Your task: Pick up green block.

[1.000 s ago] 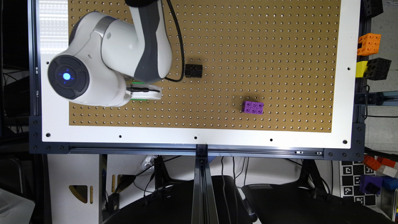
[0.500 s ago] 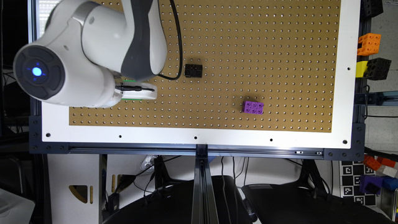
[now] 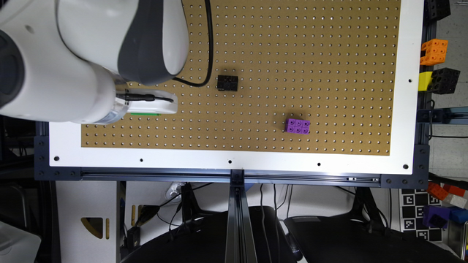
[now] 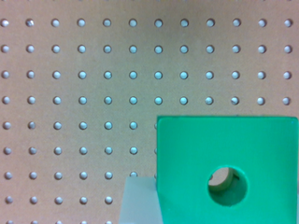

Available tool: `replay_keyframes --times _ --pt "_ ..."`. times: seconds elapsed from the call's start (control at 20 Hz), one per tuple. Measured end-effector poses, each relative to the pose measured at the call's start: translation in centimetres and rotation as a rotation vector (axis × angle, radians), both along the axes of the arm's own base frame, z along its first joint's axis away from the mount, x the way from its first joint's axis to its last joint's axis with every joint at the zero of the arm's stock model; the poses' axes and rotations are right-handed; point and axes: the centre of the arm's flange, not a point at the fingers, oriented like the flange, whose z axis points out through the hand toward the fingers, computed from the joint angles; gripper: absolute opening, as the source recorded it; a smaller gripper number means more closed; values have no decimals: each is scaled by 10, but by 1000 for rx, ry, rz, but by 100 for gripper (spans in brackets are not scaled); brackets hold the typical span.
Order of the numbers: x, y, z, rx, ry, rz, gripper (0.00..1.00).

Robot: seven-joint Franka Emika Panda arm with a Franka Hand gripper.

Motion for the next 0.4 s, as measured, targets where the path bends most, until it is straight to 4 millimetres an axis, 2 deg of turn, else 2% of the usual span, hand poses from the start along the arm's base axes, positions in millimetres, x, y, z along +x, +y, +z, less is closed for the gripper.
replay_keyframes --times 0.2,0.4 --pt "-5 2 33 -4 -6 0 0" --pt "-6 2 37 -4 -6 0 0"
